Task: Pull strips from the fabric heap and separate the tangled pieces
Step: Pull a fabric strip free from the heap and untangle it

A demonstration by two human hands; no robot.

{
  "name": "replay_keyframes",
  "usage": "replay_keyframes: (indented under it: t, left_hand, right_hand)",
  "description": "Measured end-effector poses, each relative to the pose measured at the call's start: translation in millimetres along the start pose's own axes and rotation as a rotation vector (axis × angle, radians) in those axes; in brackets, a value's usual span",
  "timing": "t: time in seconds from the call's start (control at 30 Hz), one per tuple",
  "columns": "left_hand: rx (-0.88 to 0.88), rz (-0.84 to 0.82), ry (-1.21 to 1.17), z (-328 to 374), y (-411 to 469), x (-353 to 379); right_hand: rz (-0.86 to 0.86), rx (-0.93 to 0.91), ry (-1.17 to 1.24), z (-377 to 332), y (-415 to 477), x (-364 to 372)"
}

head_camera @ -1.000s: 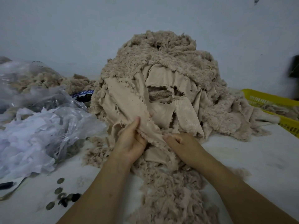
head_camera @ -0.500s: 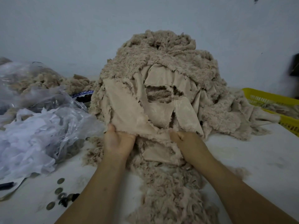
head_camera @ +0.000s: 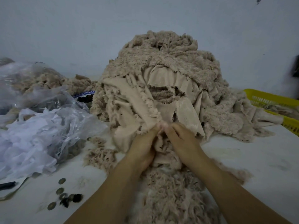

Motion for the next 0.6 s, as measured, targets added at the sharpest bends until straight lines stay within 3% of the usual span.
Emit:
replay_keyframes:
  t: [0.07,0.17,0.3,0.4,0.6]
  left_hand:
    - [0.001,0.011,0.030,-4,-3,7]
    - [-0.092,0.021,-0.023,-10,-4,6]
    - [-0.123,0.141,-0.288,-3,2,-12]
    - [-0.084,0.278,-0.348,4,4,-35]
    - [-0.021,0.332,-0.545,20,10,-63]
  right_hand:
    - [-0.085,0.084,0.106,9,-1,13]
    - [-0.163,0.074,0.073,14,0,21]
    - [-0.319,-0.016,-0.043,11,-8,41]
    - [-0.332,-0.043,-0.013,8,-8,39]
    - [-0.363,-0.026,0.005,14,-9,34]
Point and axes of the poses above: each hand's wrist, its own y-axis towards the middle knuckle, its own x-axis out of the palm, z = x × y, the point moved 9 cm from there along y, towards the middle knuckle, and after that the axes turned 3 degrees about -z, right-handed, at the moved point
